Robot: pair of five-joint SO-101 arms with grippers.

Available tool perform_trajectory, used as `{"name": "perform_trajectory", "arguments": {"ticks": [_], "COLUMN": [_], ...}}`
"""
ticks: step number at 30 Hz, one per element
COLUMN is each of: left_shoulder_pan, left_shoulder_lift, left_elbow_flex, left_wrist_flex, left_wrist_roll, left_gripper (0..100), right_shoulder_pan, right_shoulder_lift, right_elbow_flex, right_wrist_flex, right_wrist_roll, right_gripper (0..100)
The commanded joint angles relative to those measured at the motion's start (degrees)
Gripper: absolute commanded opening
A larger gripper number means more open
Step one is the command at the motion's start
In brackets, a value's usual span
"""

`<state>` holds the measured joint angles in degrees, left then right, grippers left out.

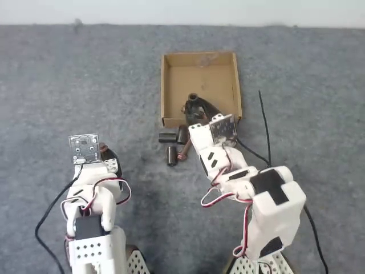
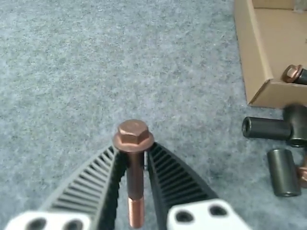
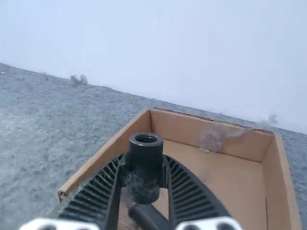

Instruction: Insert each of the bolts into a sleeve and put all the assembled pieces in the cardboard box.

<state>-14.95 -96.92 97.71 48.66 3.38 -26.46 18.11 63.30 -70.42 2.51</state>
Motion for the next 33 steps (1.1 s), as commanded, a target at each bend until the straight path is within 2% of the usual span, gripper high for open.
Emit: {"name": "perform_trajectory", "arguments": {"ticks": [1, 17, 29, 33], "left_shoulder_pan": [0.4, 0.4, 0.4, 3.8], "left_shoulder_lift": [-1.4, -1.4, -1.4, -1.7], "left_elbow_flex": [-0.7, -0.7, -0.8, -0.8], "left_wrist_flex": [0.4, 0.4, 0.1, -3.7], "left_wrist_roll": [-0.4, -0.4, -0.1, 0.0], "left_gripper": [1, 1, 1, 1], "right_shoulder_pan": [-0.2, -0.2, 0.3, 0.3], "right_shoulder_lift": [-0.5, -0.5, -0.3, -0.1], "right_elbow_flex": [3.4, 27.6, 29.5, 29.5], "right_wrist_flex": [-6.9, -28.8, -29.4, -29.4], "right_wrist_roll": [2.4, 2.1, 2.1, 2.1], "right_gripper": [0.6, 0.6, 0.6, 0.6]}}
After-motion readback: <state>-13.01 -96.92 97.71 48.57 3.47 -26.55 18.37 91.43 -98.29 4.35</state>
